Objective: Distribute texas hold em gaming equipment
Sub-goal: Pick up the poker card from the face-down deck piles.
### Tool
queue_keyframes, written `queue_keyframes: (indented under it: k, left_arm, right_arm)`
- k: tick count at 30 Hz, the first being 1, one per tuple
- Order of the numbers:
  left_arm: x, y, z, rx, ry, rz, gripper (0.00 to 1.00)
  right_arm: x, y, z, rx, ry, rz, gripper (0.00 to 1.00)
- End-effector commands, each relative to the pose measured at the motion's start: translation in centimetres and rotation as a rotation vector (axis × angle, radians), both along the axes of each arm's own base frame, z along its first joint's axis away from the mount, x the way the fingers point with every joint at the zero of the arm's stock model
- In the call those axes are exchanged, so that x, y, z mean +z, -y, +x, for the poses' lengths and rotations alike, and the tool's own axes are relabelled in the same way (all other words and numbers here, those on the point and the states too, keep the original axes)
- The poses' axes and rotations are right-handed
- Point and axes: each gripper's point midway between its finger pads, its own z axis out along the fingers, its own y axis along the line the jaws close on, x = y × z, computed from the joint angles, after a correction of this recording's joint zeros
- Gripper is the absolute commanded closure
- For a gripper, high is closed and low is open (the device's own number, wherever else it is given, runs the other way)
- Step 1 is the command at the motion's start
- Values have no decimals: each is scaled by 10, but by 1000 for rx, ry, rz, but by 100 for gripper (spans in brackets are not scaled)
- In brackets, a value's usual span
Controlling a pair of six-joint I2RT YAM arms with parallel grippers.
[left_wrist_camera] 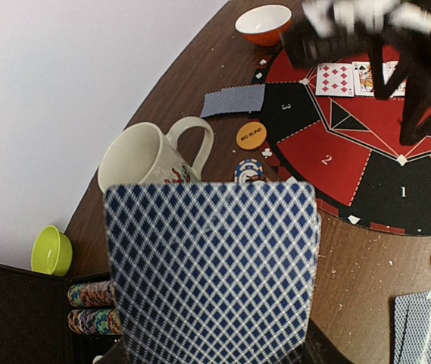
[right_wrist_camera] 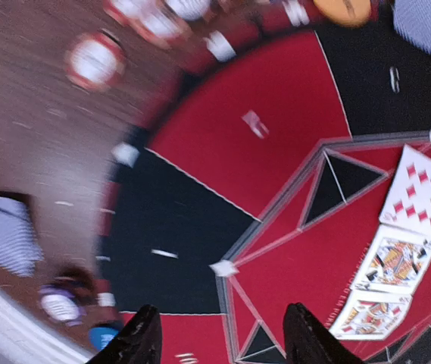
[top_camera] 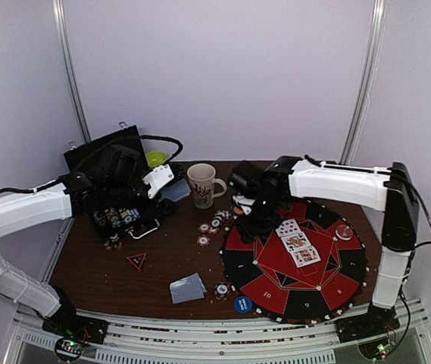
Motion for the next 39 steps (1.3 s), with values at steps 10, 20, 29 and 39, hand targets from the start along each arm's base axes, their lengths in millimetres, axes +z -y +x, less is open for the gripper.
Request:
queue_keyframes:
  k: [10, 20, 29, 39]
  left_arm:
    - [21, 5, -1, -21, 57, -56, 48]
    - [24, 5, -2, -25, 60, -62, 48]
    - [24, 5, -2, -24, 61, -62, 48]
    - [23, 4, -2, -22, 61, -59, 48]
  right_arm:
    - [209, -160, 39, 234, 184, 993, 33]
    - [205, -180, 59, 235, 154, 1047, 38]
    - [159, -186, 53, 286, 96, 916, 34]
    - [169, -162, 76, 229, 228, 793, 57]
